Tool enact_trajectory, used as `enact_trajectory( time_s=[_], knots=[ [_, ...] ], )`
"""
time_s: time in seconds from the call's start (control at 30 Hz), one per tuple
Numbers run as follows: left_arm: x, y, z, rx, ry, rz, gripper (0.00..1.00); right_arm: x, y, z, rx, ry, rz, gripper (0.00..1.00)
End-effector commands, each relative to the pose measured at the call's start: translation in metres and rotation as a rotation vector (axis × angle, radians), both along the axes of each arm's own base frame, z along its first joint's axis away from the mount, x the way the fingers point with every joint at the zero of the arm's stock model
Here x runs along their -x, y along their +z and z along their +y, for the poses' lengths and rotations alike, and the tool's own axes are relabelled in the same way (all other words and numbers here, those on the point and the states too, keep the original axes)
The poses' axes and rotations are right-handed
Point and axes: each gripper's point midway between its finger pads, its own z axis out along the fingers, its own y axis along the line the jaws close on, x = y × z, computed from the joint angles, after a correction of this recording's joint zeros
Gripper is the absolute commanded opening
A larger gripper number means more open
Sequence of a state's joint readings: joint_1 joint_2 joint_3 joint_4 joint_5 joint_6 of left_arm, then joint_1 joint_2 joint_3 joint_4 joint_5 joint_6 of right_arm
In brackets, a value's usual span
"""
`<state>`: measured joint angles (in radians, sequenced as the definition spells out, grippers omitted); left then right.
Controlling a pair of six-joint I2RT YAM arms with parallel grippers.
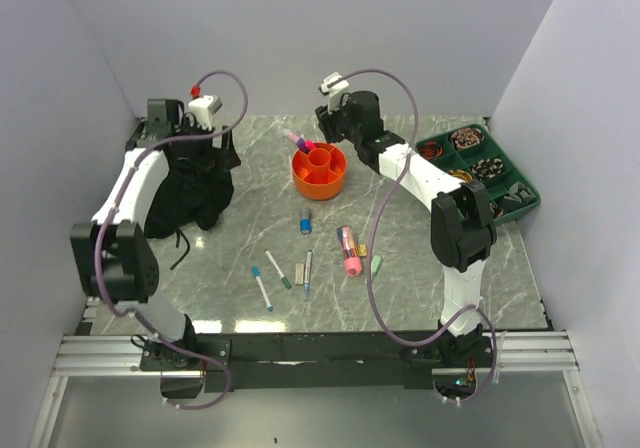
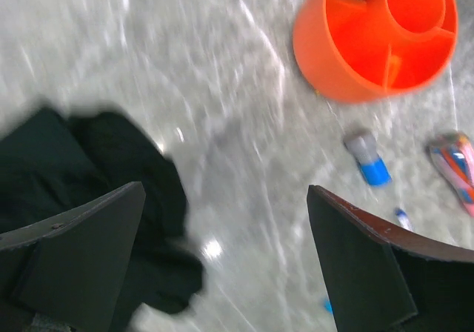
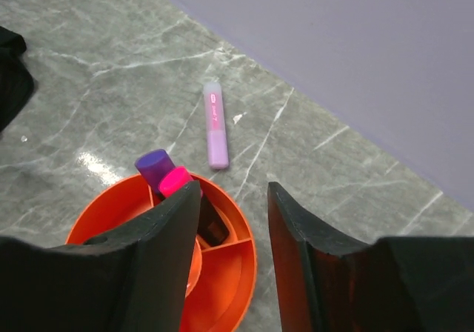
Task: Sort the stationery into containers
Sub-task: Move the stationery to the center of the board.
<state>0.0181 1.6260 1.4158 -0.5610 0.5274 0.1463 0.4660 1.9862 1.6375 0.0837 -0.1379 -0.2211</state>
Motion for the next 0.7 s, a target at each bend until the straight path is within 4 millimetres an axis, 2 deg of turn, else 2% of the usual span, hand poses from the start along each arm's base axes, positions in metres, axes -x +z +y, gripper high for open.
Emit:
enact_trajectory(
  time_s=[0.0,0.03,0.1,0.13,0.17,0.2,0.23,0.4,0.47,0.5,0.6,0.67],
  knots=[
    [-0.057,0.023,-0.03,-0.024,-0.191,-0.197,0.99,-0.007,0.043,-0.018,-0.057,-0.048,-0.016,0.54],
    [-0.077,0.02,-0.033,-0.085,-0.28,-0.266,1.0,-0.007,0.047,-0.019,-0.057,-0.041,-0.009,0.56],
    [-0.091,0.015,-0.04,-0.127,-0.401,-0.335,0.99,0.0,0.041,-0.021,-0.033,-0.019,0.027,0.61],
    [-0.113,0.01,-0.04,-0.192,-0.471,-0.402,1.0,0.002,0.043,-0.024,-0.026,-0.012,0.032,0.62],
    [-0.113,-0.002,-0.04,-0.21,-0.536,-0.393,1.0,0.007,0.043,-0.023,-0.028,0.02,0.044,0.65],
    [-0.124,0.014,-0.045,-0.231,-0.614,-0.484,0.99,0.011,0.038,-0.027,-0.022,0.029,0.073,0.66],
    [-0.137,-0.012,-0.044,-0.278,-0.68,-0.505,0.99,0.016,0.037,-0.03,-0.022,0.042,0.088,0.66],
    [-0.185,-0.025,-0.062,-0.258,-0.71,-0.636,0.99,0.041,0.021,-0.034,-0.023,0.116,0.181,0.68],
    [-0.192,-0.032,-0.07,-0.249,-0.724,-0.671,0.99,0.05,0.009,-0.035,-0.011,0.134,0.212,0.68],
    [-0.198,-0.043,-0.072,-0.244,-0.727,-0.673,0.98,0.054,0.007,-0.035,-0.013,0.146,0.226,0.68],
    [-0.214,-0.049,-0.085,-0.202,-0.723,-0.702,0.94,0.062,-0.005,-0.034,-0.011,0.169,0.281,0.67],
    [-0.221,-0.039,-0.096,-0.114,-0.693,-0.726,0.89,0.061,-0.002,-0.033,-0.021,0.176,0.294,0.66]
  ],
)
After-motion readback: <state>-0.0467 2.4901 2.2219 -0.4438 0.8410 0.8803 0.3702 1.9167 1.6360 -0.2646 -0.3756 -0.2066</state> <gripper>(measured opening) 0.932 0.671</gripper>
